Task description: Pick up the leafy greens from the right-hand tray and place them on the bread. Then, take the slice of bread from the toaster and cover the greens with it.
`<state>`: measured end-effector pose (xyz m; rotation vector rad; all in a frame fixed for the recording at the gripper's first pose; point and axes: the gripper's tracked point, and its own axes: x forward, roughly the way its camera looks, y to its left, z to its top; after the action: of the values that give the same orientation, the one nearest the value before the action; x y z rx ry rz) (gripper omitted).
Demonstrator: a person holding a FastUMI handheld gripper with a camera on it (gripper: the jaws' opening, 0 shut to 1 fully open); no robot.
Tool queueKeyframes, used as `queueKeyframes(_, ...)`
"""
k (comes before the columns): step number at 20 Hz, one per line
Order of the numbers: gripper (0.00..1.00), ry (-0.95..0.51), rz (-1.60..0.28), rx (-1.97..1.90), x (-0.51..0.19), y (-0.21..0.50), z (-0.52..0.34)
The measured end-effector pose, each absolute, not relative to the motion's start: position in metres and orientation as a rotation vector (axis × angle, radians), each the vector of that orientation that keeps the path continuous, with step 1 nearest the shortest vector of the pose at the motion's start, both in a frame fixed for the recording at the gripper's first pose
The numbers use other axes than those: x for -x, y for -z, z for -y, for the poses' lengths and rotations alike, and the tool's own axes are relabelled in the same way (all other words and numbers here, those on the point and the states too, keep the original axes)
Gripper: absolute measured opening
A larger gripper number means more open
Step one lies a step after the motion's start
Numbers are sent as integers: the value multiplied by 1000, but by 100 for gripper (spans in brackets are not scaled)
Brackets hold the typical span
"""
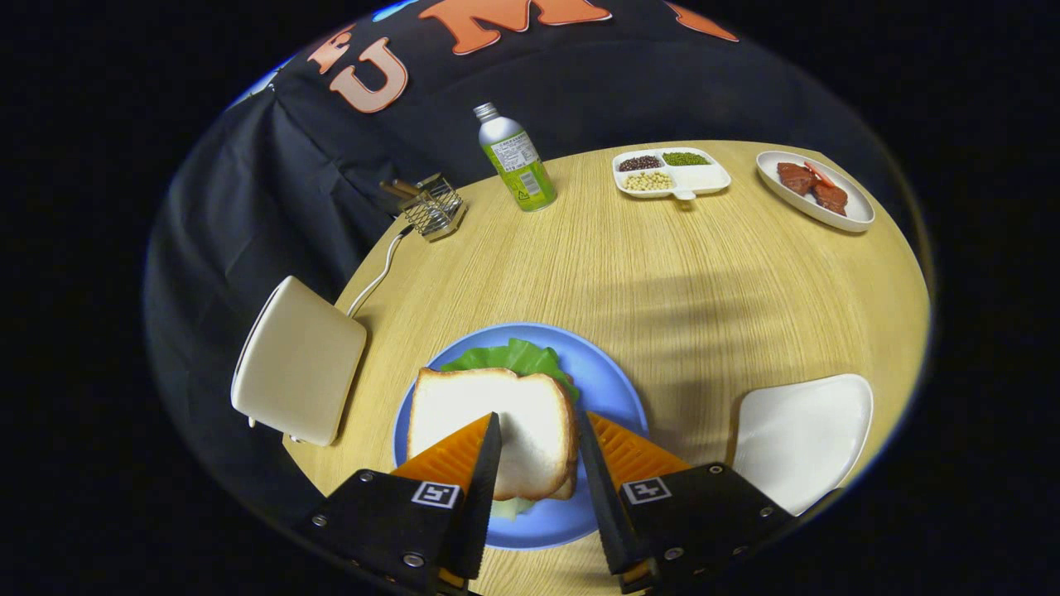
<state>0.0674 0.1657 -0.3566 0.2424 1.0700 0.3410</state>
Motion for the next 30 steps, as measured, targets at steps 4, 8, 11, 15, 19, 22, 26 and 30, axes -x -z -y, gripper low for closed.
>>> queueKeyframes(4, 59, -314, -969, -230, -76, 333, -158)
queueKeyframes(8, 60, -311, -827, -205, -84, 288, -148)
queueKeyframes(11, 65, -324, -712, -199, -86, 243, -141)
queueKeyframes(15, 77, -306, -539, -170, -92, 185, -125)
queueKeyframes(19, 82, -310, -343, -150, -86, 124, -113)
queueKeyframes(22, 83, -262, -253, -117, -79, 90, -95)
queueKeyframes(26, 83, -219, -119, -63, -57, 40, -83)
queueKeyframes(30, 84, -174, -26, -34, -39, 6, -66)
